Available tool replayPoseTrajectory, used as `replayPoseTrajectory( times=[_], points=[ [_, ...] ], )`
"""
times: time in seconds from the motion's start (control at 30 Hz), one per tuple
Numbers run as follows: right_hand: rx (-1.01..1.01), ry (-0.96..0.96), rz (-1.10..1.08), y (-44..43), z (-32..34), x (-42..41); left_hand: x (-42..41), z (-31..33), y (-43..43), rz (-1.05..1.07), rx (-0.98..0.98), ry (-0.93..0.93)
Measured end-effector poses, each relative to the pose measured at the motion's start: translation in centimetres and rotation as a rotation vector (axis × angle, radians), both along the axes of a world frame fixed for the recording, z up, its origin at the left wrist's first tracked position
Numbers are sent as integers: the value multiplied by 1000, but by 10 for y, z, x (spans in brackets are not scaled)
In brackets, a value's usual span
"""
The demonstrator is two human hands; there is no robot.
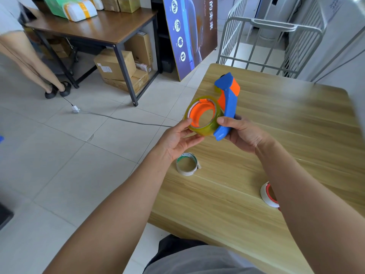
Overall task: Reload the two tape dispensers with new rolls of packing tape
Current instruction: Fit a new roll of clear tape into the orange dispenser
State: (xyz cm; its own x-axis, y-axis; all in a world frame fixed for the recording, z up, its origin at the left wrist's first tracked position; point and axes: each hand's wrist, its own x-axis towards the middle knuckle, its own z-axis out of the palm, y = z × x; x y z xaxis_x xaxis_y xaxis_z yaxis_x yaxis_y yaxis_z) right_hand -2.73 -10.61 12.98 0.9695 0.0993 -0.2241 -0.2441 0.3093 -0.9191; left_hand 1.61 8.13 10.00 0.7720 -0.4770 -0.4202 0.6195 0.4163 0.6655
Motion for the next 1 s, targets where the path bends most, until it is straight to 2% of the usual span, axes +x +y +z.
replayPoseTrajectory(
  times=[0.1,0.27,0.47,0.63,0.77,1.0],
  points=[
    [-30,-20,-19,1,1,2,3,0,2,-2,-24,-24],
    [-42,32,132,-15,12,1,-1,-4,6,-89,-101,-82],
    [-83,96,205,-28,19,1,-1,-4,5,-153,-100,-94],
    [-67,106,198,-33,17,-1,-3,-6,0,-140,-116,-128],
    [-87,113,238,-36,18,0,-2,-8,-2,-161,-48,-164],
    [-286,41,338,-32,21,8,1,-11,-6,-132,60,-183]
  ],
)
